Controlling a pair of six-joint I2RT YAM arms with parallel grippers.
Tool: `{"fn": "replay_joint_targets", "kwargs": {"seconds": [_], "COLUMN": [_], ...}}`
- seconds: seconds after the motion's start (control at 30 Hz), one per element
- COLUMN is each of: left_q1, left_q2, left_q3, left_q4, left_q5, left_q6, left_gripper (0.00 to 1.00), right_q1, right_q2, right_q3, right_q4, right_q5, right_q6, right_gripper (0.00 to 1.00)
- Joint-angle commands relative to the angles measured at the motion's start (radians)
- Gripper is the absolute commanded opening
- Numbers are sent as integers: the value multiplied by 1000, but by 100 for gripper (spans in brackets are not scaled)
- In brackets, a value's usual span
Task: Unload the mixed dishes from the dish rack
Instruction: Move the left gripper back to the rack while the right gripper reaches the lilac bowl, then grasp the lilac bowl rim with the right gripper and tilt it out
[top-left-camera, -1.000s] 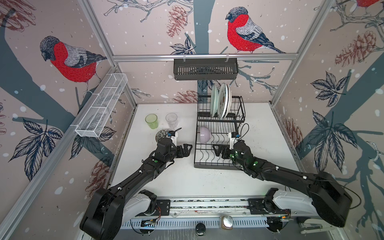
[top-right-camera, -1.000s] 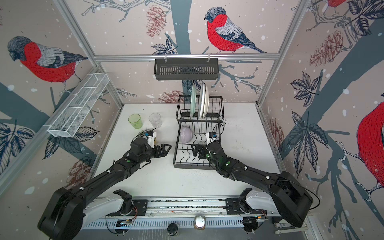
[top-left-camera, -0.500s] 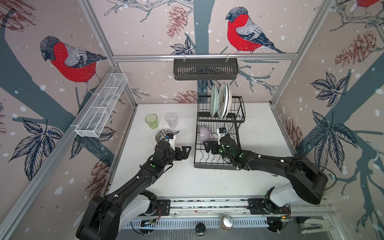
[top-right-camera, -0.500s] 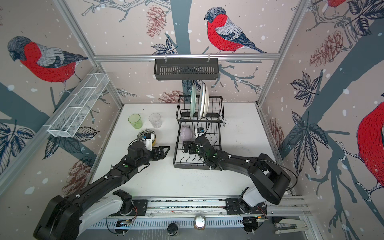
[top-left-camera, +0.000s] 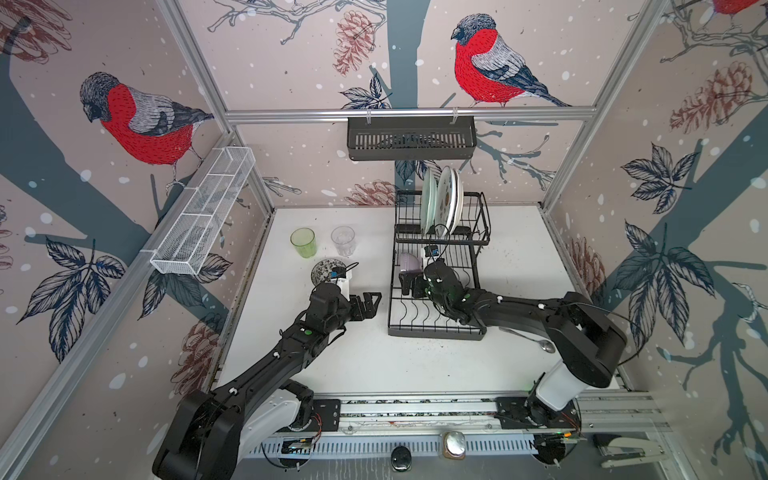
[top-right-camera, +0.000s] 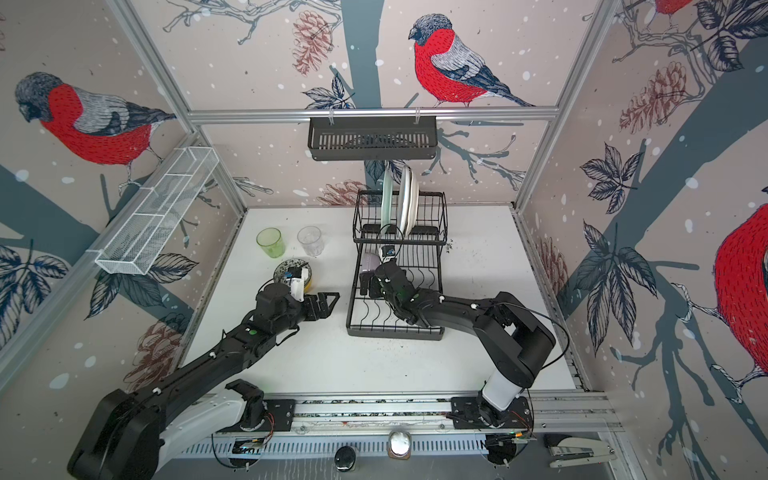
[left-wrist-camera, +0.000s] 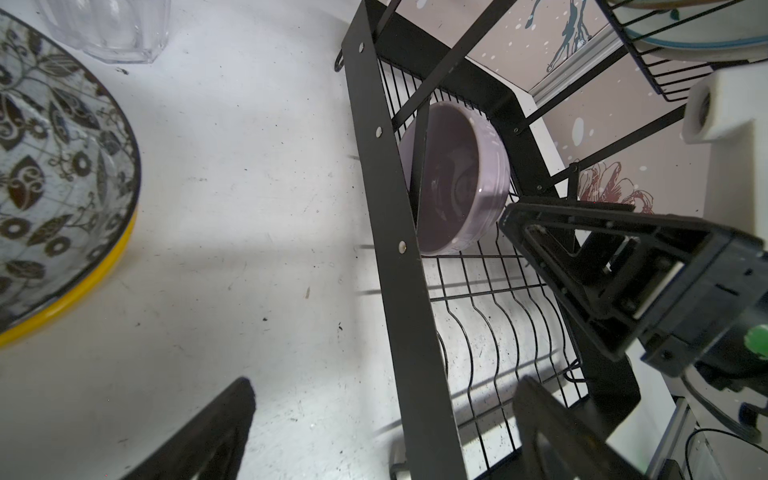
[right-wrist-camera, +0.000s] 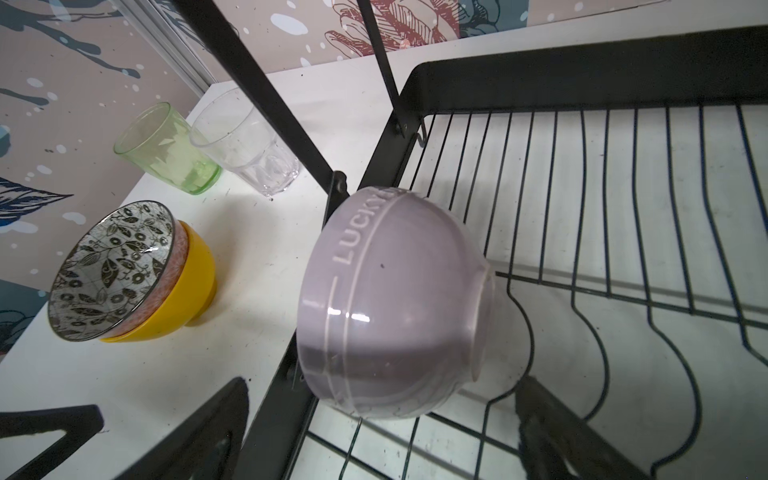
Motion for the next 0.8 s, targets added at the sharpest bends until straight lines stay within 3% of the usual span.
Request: {"fn": "replay_joint_targets", "kwargs": {"seconds": [0.0, 0.3, 0.43, 0.77], "left_q1": [0, 0, -1, 0], "left_q2": [-3, -3, 8, 18], "left_q3": [-2, -5, -3, -4], "left_q4": [32, 36, 38, 44], "left_q5": [-14, -18, -16, -13], "left_q6": [7, 8, 9, 9], "left_gripper": [97, 97, 97, 97], "right_q1": [2, 4, 7, 10], "right_q2": [21, 90, 114, 165], "right_q3": [30, 79, 99, 138], "right_q4": [-33, -33, -39, -57], "right_q5": [26, 30, 31, 48], "right_q6": [-43, -25, -34, -50], "right_gripper": [99, 95, 83, 76]}}
